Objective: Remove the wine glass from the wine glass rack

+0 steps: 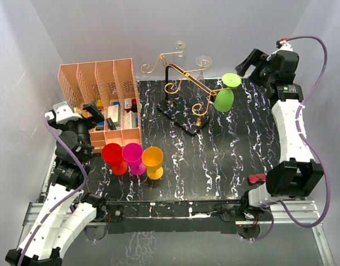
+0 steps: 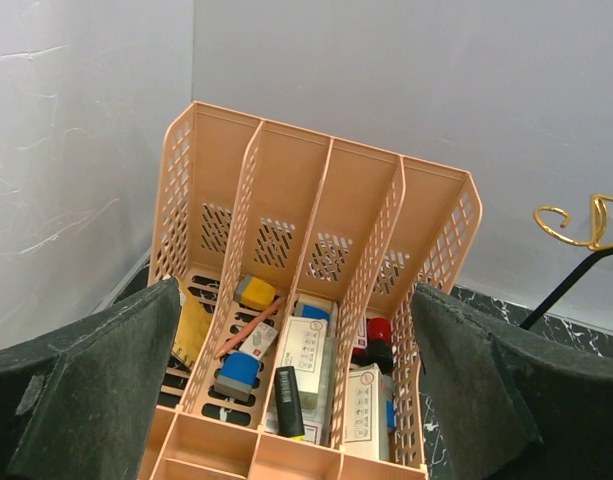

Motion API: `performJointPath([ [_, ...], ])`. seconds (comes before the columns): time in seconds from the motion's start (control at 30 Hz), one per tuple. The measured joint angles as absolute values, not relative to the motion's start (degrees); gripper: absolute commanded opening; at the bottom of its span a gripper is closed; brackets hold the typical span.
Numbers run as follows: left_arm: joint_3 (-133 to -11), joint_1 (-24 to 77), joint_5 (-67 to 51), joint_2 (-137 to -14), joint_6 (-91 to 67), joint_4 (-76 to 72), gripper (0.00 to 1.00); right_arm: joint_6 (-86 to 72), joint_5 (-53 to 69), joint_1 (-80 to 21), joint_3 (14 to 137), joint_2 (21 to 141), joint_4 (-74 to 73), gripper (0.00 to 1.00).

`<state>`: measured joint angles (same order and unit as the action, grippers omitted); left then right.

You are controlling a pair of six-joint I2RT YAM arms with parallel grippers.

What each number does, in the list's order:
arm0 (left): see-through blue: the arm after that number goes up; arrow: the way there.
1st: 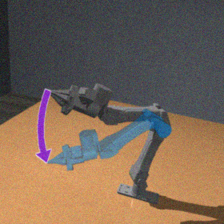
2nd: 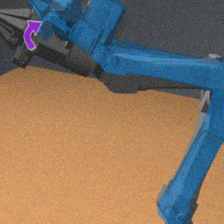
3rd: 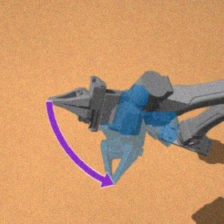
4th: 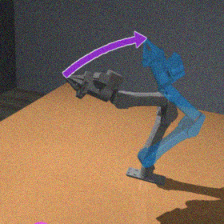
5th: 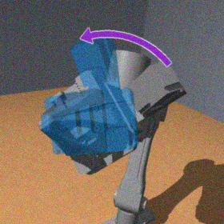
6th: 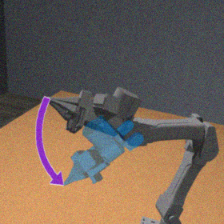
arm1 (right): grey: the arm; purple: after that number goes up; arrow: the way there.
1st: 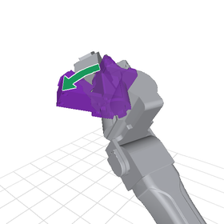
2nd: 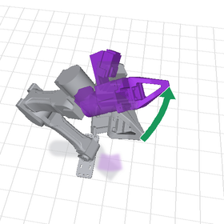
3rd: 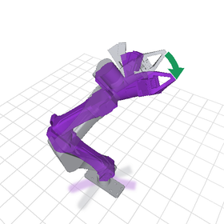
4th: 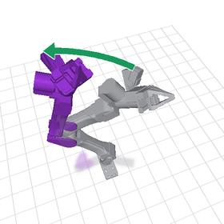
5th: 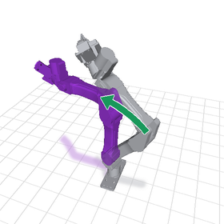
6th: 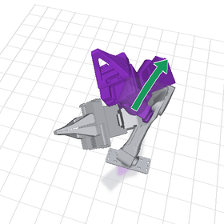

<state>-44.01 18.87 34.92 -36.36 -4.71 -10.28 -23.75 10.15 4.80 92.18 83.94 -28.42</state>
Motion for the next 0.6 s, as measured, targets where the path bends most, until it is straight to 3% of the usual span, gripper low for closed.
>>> performJointPath([
  [0.07, -44.0, 19.4, 34.7, -36.5, -4.7, -10.3, 0.97, -25.0, 14.5, 6.6, 92.0, 85.5, -28.3, 0.94],
  [0.2, -44.0, 20.1, 34.5, -36.6, -4.7, -10.3, 0.97, -26.8, 21.0, 7.9, 89.9, 86.5, -27.0, 0.78],
  [0.6, -44.0, 21.4, 34.4, -36.5, -4.7, -10.3, 0.97, -27.3, 32.0, 10.7, 85.5, 89.0, -22.0, 0.70],
])
